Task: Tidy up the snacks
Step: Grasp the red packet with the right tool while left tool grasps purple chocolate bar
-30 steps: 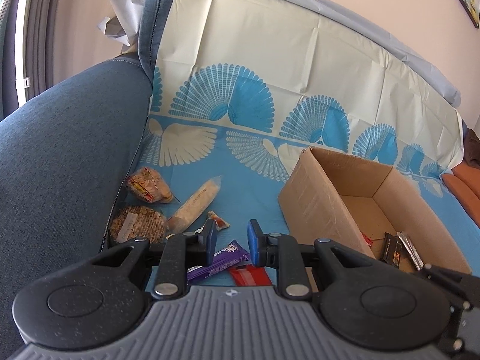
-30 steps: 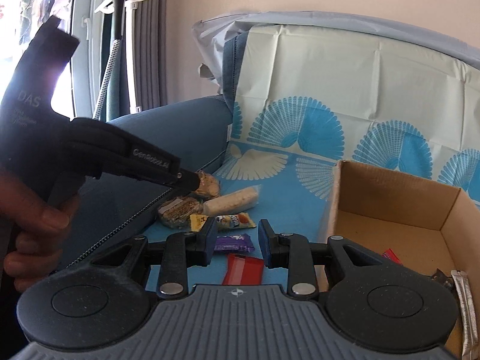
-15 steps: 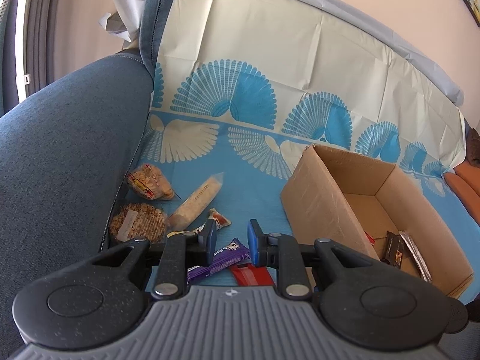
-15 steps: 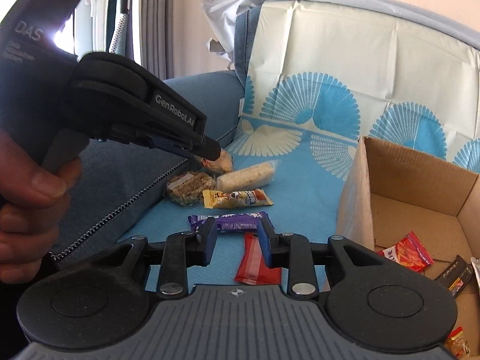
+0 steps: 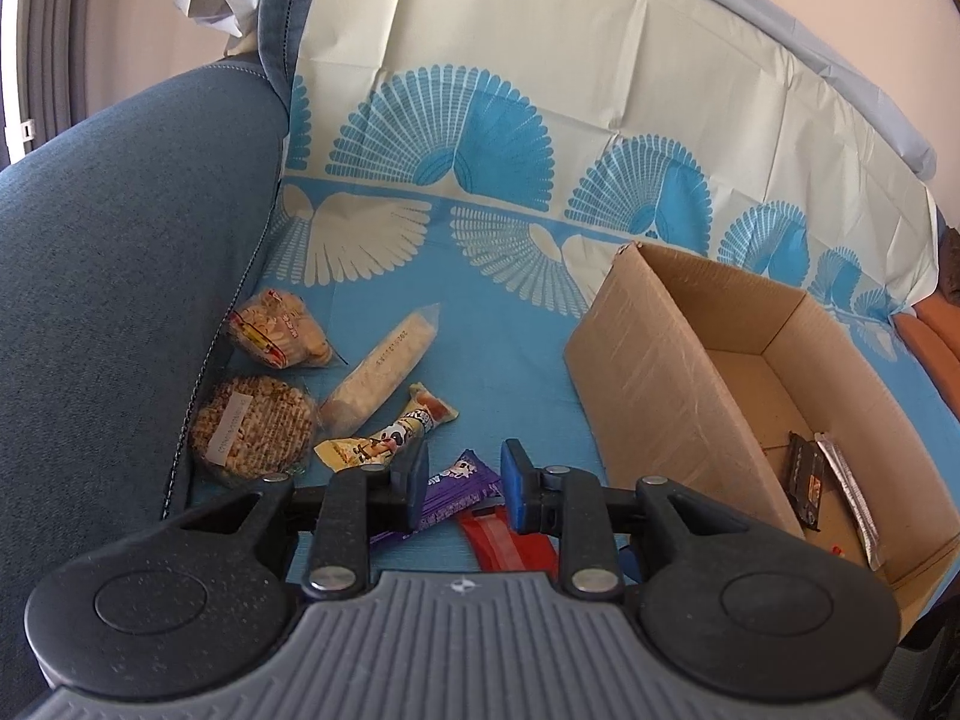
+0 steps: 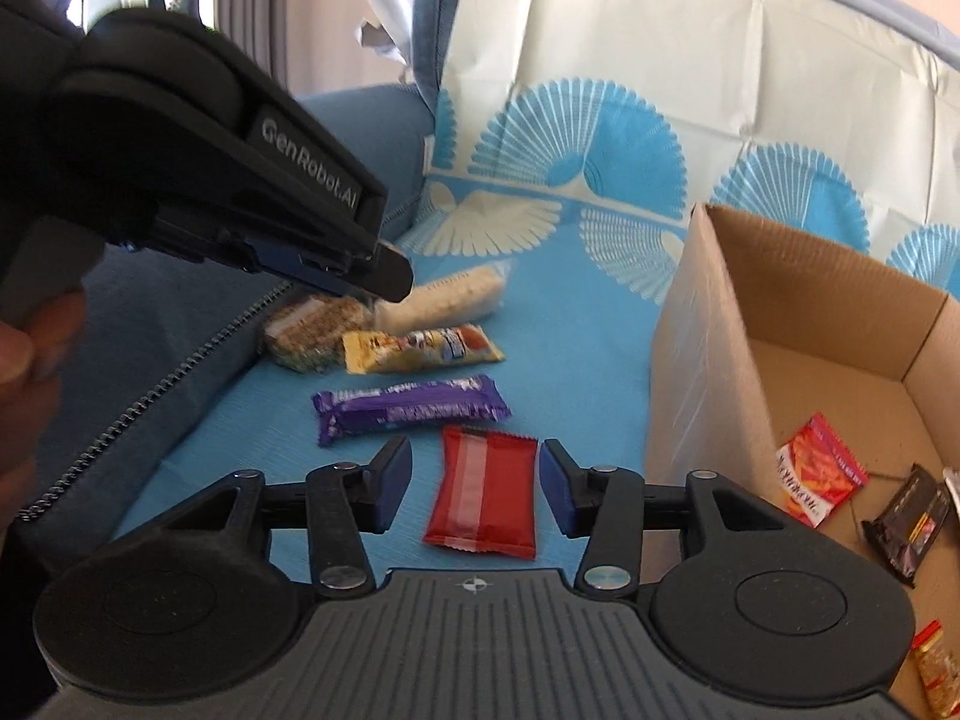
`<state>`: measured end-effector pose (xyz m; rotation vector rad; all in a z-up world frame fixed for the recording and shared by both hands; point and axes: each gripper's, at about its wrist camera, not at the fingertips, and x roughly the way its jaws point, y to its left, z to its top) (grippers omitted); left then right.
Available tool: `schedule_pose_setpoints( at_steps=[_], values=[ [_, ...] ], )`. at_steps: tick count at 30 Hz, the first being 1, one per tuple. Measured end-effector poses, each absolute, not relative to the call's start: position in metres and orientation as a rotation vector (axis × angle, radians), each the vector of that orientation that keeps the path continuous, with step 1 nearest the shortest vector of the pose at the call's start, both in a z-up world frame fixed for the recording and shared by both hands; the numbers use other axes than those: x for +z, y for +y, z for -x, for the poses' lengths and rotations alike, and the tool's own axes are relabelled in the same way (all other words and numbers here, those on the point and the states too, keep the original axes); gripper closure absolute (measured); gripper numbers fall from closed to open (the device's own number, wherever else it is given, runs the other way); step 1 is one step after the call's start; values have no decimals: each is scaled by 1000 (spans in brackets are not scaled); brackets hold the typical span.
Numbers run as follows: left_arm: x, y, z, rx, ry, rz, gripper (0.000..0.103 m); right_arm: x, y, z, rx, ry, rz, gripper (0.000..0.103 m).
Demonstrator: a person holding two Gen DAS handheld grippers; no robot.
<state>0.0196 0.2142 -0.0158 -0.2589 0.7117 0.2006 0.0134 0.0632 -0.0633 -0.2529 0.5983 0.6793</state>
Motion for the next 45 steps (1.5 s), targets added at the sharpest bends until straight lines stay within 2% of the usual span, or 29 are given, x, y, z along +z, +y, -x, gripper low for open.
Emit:
schedule_pose_setpoints(
  at_steps=[5, 9, 12, 16, 19, 24, 33, 35, 38, 40, 41, 43, 45],
  values=[
    [-25, 217, -32, 209, 751, 259, 71, -78, 75, -21, 666, 623, 275, 48],
    [-37, 217, -43, 205, 793, 248, 66, -88, 82, -30, 642, 641, 278, 46],
    [-44, 217, -51, 199, 809, 230, 57, -95, 84, -38, 618, 670, 268, 43],
    [-56, 216, -62, 222, 818, 190, 37, -102, 87, -45, 616, 706, 267, 41],
    [-66, 219, -69, 231, 838, 192, 33, -106, 89, -49, 616, 732, 260, 41],
    [-80, 225, -79, 250, 887, 202, 29, -112, 90, -55, 618, 764, 253, 41],
    [-95, 232, -85, 256, 954, 212, 29, -115, 89, -60, 626, 801, 214, 41],
    [-97, 232, -85, 262, 964, 212, 31, -115, 89, -60, 633, 799, 209, 49],
    [-97, 234, -84, 266, 969, 215, 42, -115, 88, -60, 649, 801, 199, 53],
    [-95, 235, -82, 263, 967, 221, 59, -114, 87, -60, 665, 800, 195, 56],
    [-94, 236, -81, 260, 966, 225, 62, -114, 86, -60, 672, 800, 191, 57],
    [-93, 238, -79, 253, 962, 240, 78, -113, 84, -60, 684, 802, 184, 58],
    [-91, 240, -78, 251, 955, 256, 82, -111, 85, -57, 692, 802, 183, 58]
  ],
)
